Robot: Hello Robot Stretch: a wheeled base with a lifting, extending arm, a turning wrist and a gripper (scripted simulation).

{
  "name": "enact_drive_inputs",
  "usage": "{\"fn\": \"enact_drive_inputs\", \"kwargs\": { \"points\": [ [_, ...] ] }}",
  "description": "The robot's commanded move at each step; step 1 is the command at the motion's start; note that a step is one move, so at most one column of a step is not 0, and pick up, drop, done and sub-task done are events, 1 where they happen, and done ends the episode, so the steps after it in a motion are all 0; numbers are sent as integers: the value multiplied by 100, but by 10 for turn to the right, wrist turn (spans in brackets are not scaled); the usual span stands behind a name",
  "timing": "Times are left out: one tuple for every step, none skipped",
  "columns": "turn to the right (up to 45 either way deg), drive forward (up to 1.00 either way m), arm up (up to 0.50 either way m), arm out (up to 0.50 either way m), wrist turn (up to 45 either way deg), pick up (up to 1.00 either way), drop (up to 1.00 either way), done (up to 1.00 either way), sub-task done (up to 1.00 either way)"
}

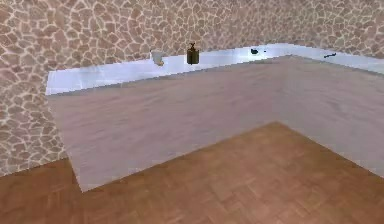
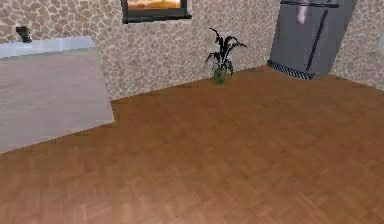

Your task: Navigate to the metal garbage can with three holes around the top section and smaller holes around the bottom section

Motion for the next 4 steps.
{"fn": "enact_drive_inputs", "kwargs": {
  "points": [
    [450,0,0,0,0,0,0,0,0],
    [450,0,0,0,0,0,0,0,0],
    [450,0,0,0,0,0,0,0,0],
    [210,0,0,0,0,0,0,0,0]
  ]
}}
